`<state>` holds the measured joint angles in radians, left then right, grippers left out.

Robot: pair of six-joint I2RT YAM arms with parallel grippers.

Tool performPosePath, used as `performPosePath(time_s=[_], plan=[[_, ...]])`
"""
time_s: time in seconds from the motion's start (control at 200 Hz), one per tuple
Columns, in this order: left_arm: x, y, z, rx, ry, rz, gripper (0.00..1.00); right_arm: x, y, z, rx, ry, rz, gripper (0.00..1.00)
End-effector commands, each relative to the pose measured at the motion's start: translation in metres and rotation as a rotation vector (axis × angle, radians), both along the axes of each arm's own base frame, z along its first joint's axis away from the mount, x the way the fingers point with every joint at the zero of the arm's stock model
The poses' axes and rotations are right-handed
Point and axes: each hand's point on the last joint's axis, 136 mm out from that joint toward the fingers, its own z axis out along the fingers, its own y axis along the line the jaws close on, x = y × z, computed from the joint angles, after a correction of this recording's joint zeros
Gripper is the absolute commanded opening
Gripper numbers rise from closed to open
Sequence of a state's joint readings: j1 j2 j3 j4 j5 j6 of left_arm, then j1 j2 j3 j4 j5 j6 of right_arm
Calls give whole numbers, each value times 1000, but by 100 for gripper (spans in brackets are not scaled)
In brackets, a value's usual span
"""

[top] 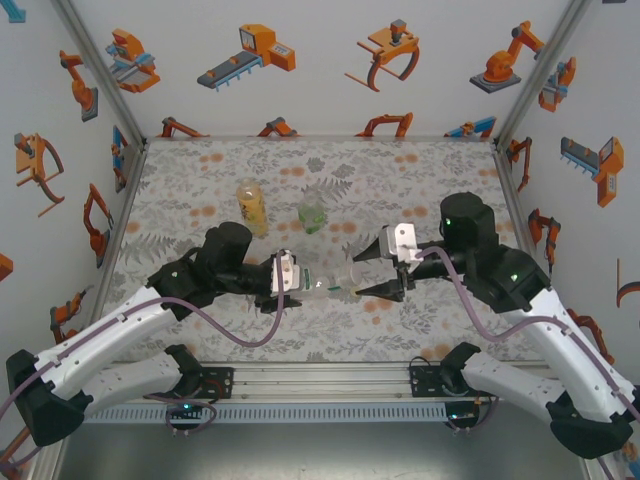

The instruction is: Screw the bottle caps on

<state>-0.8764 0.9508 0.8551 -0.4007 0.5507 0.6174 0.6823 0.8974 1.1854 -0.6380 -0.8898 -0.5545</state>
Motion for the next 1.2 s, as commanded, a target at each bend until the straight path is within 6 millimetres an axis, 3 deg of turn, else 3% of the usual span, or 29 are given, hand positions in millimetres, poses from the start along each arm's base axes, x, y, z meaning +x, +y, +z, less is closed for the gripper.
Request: performPosePath(time_s=[0.0, 0.556, 0.801, 1.001, 1.197], plan=[[-7, 0, 11, -28, -15, -39, 3, 1, 4, -3, 8, -15, 18, 55], [-7, -1, 11, -29, -9, -37, 3, 4, 6, -8, 10, 19, -1, 44], [-5, 0, 12, -29, -13, -26, 3, 8, 6, -9, 12, 60, -34, 30], [1, 1, 12, -27, -31, 11, 3, 26, 11, -8, 50, 234, -160, 13], [11, 3, 12, -22, -56, 65, 2, 59, 13, -8, 136, 567, -390, 0]])
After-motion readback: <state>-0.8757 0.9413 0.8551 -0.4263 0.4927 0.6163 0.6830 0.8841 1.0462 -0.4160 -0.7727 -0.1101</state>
